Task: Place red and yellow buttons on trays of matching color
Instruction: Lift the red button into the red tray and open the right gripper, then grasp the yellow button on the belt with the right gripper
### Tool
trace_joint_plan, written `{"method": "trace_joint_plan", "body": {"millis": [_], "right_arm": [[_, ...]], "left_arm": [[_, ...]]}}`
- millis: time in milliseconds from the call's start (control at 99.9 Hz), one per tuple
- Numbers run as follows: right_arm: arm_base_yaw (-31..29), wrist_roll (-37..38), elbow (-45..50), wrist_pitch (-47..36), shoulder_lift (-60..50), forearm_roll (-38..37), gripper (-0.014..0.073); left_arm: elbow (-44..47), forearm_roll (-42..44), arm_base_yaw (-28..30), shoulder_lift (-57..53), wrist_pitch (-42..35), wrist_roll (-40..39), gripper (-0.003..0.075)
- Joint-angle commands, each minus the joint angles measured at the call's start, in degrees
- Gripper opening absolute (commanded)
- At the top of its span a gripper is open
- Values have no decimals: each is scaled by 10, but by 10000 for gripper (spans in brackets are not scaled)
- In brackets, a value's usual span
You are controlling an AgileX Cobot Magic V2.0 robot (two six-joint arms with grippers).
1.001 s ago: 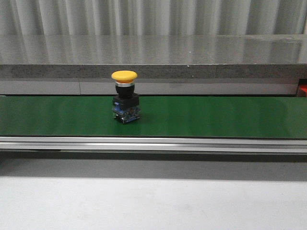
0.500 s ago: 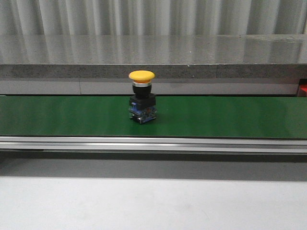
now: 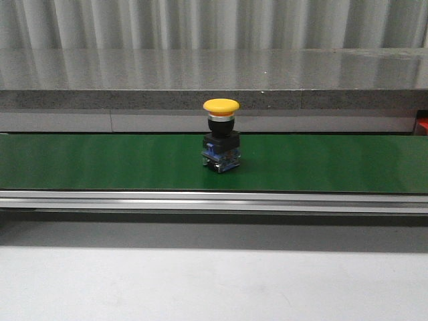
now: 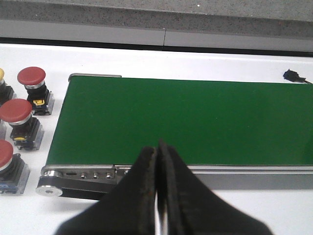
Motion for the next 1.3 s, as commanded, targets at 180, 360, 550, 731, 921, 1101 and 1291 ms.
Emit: {"method": "trace_joint_plan", "body": {"millis": [180, 360, 550, 731, 921, 1101, 1291], "right_arm": [[-4, 0, -28, 5, -58, 9, 647], [-4, 1, -66, 100, -110, 9, 647], [15, 1, -68, 210, -191, 9, 647], [64, -3, -53, 293, -264, 9, 647], [151, -11, 33, 305, -346, 8, 647], [252, -11, 92, 307, -376, -35, 647], [340, -21, 108, 270, -369, -58, 647]], "left_arm": [[-14, 1, -1, 0, -48, -5, -20], [-14, 1, -1, 0, -48, -5, -20], [-14, 1, -1, 0, -48, -5, -20], [-14, 1, -1, 0, -48, -5, -20], [-14, 1, -1, 0, -48, -5, -20], [-14, 1, -1, 0, -48, -5, -20], [-14, 1, -1, 0, -48, -5, -20]]}}
